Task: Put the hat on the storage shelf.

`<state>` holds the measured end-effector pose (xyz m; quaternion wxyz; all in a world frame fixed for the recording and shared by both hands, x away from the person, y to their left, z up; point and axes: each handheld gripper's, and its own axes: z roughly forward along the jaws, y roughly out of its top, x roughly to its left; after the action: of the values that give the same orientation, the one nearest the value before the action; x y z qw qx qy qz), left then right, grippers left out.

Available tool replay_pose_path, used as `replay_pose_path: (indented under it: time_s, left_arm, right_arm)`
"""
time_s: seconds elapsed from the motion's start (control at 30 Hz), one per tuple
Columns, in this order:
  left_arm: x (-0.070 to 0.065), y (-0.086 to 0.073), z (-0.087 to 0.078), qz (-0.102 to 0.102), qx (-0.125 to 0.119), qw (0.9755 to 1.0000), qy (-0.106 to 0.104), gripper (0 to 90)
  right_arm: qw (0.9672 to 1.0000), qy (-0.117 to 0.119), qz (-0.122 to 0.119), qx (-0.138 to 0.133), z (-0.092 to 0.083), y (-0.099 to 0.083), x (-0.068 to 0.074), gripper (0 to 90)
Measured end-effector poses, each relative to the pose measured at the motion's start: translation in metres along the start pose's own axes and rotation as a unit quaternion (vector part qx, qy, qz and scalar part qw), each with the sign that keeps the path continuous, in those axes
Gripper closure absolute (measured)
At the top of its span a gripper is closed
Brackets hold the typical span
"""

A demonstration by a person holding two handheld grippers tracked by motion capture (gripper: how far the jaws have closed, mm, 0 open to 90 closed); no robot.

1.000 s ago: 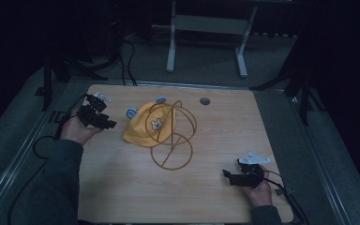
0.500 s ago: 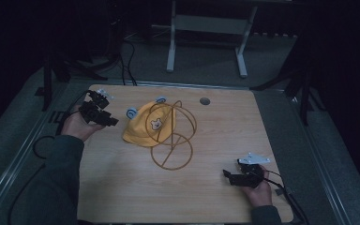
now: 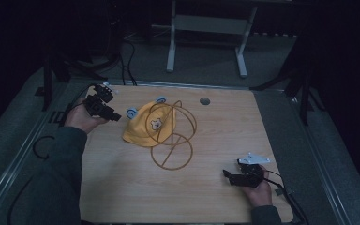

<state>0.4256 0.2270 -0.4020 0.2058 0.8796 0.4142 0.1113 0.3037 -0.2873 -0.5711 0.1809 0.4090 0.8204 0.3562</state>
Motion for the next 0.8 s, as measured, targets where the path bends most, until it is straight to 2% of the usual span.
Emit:
replay_pose_path:
  time_s: [0.17,0.3,0.47,0.5,0.6,0.8]
  left_arm:
    - [0.000,0.003,0.004,-0.003,0.005,1.0000,-0.008,55.3]
    - [-0.003,0.009,0.006,0.009,0.009,0.9999,-0.008,54.6]
    - [-0.006,0.016,0.006,0.011,0.000,0.9999,-0.011,53.7]
    - [-0.005,0.019,0.007,0.010,-0.014,0.9997,-0.019,53.6]
    - [-0.005,0.022,0.009,0.007,-0.022,0.9995,-0.023,53.3]
    - [-0.011,0.032,0.015,0.019,-0.022,0.9993,-0.024,51.8]
  right_arm:
    - [1.0000,0.000,0.000,0.000,0.000,0.000,0.000,20.3]
    - [1.0000,0.000,0.000,0.000,0.000,0.000,0.000,20.3]
    - [1.0000,0.000,0.000,0.000,0.000,0.000,0.000,20.3]
    - [1.0000,0.000,0.000,0.000,0.000,0.000,0.000,20.3]
    - [1.0000,0.000,0.000,0.000,0.000,0.000,0.000,20.3]
    - [1.0000,0.000,0.000,0.000,0.000,0.000,0.000,20.3]
